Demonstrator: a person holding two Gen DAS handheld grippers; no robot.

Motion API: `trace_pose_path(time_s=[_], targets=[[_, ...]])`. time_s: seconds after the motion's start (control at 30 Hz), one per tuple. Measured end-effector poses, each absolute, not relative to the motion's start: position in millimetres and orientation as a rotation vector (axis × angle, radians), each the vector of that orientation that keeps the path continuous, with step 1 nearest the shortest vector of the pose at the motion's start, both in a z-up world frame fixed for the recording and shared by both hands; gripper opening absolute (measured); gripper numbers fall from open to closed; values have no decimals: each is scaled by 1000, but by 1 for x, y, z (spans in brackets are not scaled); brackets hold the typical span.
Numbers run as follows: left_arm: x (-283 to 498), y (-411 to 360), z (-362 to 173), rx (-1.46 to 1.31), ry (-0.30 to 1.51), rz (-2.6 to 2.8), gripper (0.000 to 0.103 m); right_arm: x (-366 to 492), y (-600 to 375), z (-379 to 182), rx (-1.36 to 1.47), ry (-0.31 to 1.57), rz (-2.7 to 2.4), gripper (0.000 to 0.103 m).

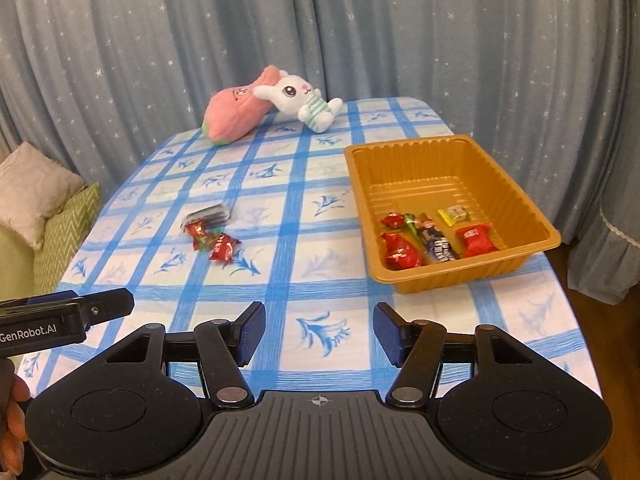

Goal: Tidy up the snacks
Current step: 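Move both open grippers back to the remaining candies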

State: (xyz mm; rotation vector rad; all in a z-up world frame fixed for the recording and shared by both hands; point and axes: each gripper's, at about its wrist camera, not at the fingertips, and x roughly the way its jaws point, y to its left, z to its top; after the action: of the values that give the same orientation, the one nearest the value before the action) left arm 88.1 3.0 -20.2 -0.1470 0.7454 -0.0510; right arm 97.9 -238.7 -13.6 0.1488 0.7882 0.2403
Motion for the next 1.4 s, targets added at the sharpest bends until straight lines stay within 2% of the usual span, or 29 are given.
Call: trace_pose_path(time_s=[0.4, 0.93, 1.07, 1.4], targets=[[109, 37, -32, -138, 745, 7, 88, 121, -207, -26, 136, 790, 312, 60], [191, 86, -67, -103, 748, 22, 88, 202, -136, -70, 146, 808, 389, 60], [210, 93, -82, -96, 749, 6, 88, 224, -119, -85, 149, 812, 403, 48], [240, 104, -110, -116, 761, -35, 88, 267, -89, -116, 141, 833, 413, 40]])
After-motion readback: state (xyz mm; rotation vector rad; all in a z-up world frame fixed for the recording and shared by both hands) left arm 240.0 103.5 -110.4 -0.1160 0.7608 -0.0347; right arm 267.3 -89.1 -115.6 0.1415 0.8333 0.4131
